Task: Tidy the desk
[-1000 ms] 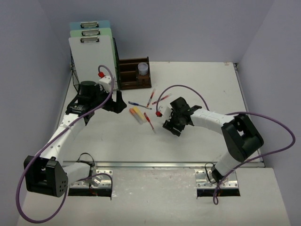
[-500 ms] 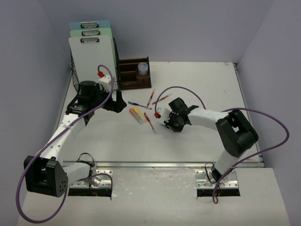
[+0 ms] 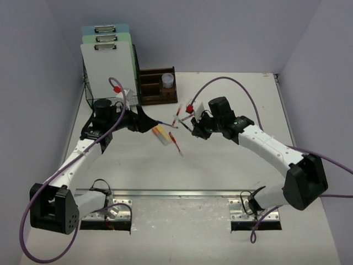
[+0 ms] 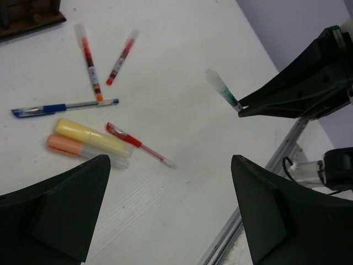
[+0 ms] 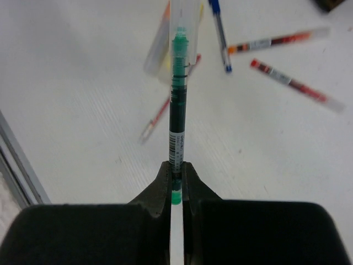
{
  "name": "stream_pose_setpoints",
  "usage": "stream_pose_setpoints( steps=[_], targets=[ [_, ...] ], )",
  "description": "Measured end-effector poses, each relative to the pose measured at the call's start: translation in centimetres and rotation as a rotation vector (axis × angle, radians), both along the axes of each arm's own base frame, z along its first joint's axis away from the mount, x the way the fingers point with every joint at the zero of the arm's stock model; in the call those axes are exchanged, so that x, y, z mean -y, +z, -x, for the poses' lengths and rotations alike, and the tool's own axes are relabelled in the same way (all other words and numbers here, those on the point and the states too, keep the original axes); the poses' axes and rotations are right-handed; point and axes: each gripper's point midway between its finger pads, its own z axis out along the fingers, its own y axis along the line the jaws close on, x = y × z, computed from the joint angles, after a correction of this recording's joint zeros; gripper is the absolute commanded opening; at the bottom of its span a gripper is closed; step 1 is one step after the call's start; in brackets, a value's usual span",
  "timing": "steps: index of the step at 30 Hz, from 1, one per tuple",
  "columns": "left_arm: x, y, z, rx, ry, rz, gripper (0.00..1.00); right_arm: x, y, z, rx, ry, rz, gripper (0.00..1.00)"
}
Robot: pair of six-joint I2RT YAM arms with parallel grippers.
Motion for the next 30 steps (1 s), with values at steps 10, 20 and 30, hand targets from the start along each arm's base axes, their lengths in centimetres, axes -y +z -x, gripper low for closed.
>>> stream_pose_setpoints(
  steps=[10,20,30],
  targets=[
    [5.0,2.9,-1.3,-0.033,-0.070,0.222,0.80,-4.1,4.7,-0.5,-0.148,-0.057,-0.252,0.00],
    [6.5,5.0,-3.6,-0.023,-0.072,0.305,0.60,-5.0,5.4,-0.5,-0.196,-0.056,-0.295,0.00],
    [7.2,5.0,-4.8,-0.043,-0.070,0.335,0.16,-5.3,5.6,-0.3,-0.206,-0.046,-0.307,0.00]
  ],
)
